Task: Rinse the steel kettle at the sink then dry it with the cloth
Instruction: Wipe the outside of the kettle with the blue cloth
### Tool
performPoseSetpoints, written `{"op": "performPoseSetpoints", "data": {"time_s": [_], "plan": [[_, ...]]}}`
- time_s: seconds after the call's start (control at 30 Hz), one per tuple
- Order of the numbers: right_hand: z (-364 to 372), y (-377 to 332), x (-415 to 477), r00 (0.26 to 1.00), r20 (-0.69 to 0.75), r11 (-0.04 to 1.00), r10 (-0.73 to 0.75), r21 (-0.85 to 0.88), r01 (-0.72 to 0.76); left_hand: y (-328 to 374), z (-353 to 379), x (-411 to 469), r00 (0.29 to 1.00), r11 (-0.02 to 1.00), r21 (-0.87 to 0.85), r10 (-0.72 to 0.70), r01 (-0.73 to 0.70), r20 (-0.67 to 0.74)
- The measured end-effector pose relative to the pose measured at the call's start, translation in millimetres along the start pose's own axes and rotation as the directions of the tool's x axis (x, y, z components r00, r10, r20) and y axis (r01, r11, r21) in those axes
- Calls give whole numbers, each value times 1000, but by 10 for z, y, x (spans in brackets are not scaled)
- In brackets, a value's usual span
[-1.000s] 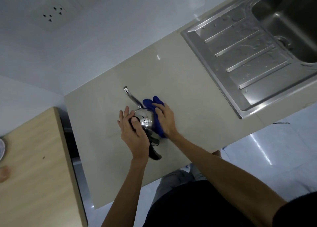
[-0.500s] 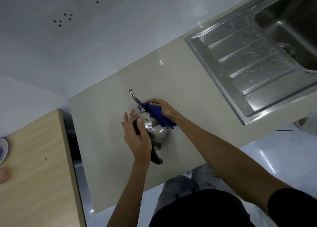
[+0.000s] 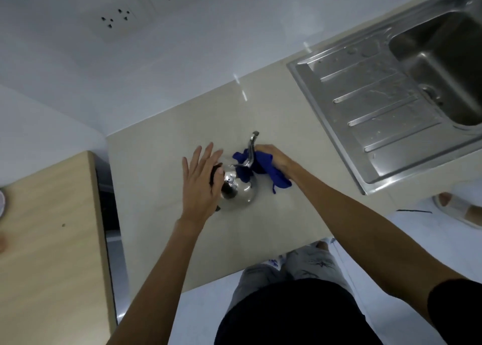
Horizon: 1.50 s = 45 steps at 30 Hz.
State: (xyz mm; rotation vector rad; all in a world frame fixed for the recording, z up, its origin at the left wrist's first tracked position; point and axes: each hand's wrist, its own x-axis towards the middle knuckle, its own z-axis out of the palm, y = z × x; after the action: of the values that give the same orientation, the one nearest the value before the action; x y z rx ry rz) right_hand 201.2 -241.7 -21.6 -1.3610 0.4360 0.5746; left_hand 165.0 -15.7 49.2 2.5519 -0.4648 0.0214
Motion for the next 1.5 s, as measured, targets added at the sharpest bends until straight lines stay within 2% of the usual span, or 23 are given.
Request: {"op": "performPoseSetpoints", "data": {"time_s": [0.17,0.23,0.4,0.53,0.63,0.7,0.8,0.87,0.93,1.07,1.27,1.4,1.5], "plan": [[-92,334,-233,998,-28,986,-49,-161,44,23,-46,-122,1000,998,50,-26,26,15],[-126,532,-268,994,4,980,-113,-164,112,45,-26,-175,999,999,25,-41,41,-11],[-16,774,-484,987,19,976,-161,-146,162,81,20,-292,989,990,-65,-132,127,-69],[64,885,-566,979,19,971,-202,-129,203,141,55,-369,958,963,-115,-259,245,-125],[76,866,-564,976,11,960,-216,-180,215,235,100,-327,894,901,-188,-421,392,-153],[74,820,-514,974,-64,957,-218,-207,201,260,118,-285,874,881,-231,-454,412,-172],[82,648,-456,937,-243,961,-253,-173,214,207,127,-236,911,913,-240,-376,331,-172],[124,480,-391,918,-273,956,-287,-142,257,159,127,-179,949,943,-225,-282,246,-143],[233,325,-291,911,-245,942,-332,-133,308,119,114,-89,971,955,-235,-213,183,-107],[590,216,-92,923,-99,923,-372,-150,355,2,97,51,990,964,-250,-117,95,-73],[634,273,43,959,-98,964,-267,-25,266,-18,179,89,982,959,-265,-141,102,-130],[728,269,-283,937,-43,932,-347,-127,340,-55,165,62,973,971,-179,-182,156,-141],[760,301,-521,859,60,826,-508,-248,506,-45,169,29,968,965,-156,-228,210,-108]]}}
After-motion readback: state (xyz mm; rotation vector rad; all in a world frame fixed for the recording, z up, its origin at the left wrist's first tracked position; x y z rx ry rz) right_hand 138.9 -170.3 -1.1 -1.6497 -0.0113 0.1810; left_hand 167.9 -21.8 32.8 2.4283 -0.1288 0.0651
